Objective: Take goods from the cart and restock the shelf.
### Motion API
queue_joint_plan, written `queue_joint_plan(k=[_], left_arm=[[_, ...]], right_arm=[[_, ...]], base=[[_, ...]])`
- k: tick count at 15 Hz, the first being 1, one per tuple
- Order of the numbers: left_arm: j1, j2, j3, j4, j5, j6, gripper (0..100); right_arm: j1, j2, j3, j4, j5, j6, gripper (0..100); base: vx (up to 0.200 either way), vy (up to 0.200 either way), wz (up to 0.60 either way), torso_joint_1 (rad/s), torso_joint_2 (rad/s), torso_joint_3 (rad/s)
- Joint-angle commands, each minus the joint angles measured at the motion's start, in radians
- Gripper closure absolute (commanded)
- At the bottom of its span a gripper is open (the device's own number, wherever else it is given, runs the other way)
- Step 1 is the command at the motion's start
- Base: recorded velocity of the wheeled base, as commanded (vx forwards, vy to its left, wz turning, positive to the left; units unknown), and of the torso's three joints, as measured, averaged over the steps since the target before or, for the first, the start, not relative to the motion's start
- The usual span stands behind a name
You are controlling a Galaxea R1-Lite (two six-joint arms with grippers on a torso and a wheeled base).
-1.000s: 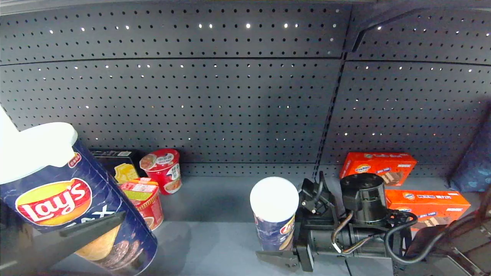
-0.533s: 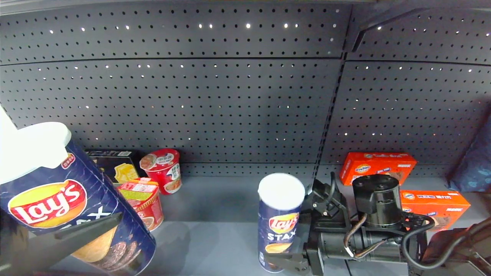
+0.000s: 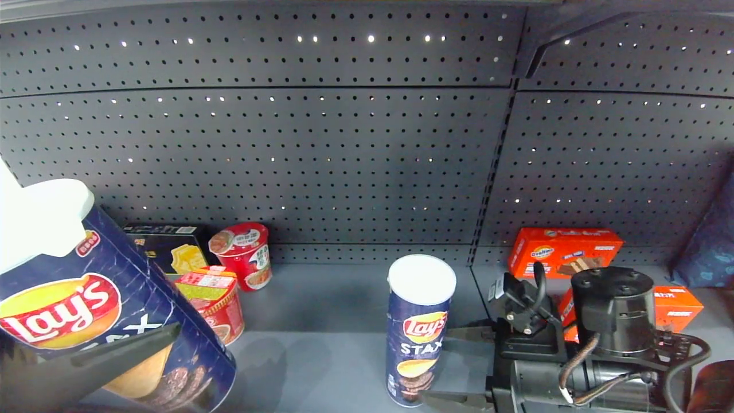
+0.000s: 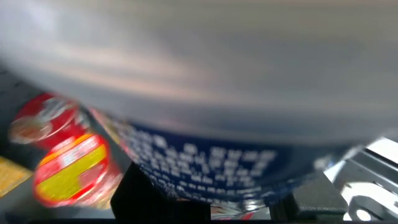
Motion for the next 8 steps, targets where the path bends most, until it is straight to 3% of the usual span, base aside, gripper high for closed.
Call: queue_joint_plan(k=[1, 3, 5, 6, 7, 8], left_arm=[[-0.091, 0.035, -0.001, -0.004, -0.003, 0.0, 100], [-0.142, 0.138, -0.008, -0.016, -0.001, 0.0, 100], [-0.145, 0.235, -0.025, -0.057, -0.003, 0.003, 100], [-0.145, 0.333, -0.028, -0.139, 0.0, 0.006, 100], [-0.145, 0.342, -0.028, -0.148, 0.002, 0.005, 100], [-0.142, 0.443, -0.038, -0.246, 0.009, 0.001, 100]], right_arm=[[-0.005, -0.107, 0.053, 0.003, -0.019, 0.004, 0], [-0.038, -0.145, 0.105, 0.009, -0.026, 0.004, 0], [-0.041, -0.173, 0.125, 0.009, -0.027, 0.004, 0], [-0.053, -0.191, 0.133, 0.012, -0.026, 0.004, 0], [-0.053, -0.193, 0.135, 0.012, -0.026, 0.004, 0], [-0.067, -0.202, 0.139, 0.011, -0.026, 0.004, 0]], base=[[0.0, 0.0, 0.0, 0.0, 0.0, 0.0], [0.0, 0.0, 0.0, 0.0, 0.0, 0.0], [0.0, 0.0, 0.0, 0.0, 0.0, 0.0], [0.0, 0.0, 0.0, 0.0, 0.0, 0.0], [0.0, 0.0, 0.0, 0.0, 0.0, 0.0], [0.0, 0.0, 0.0, 0.0, 0.0, 0.0]])
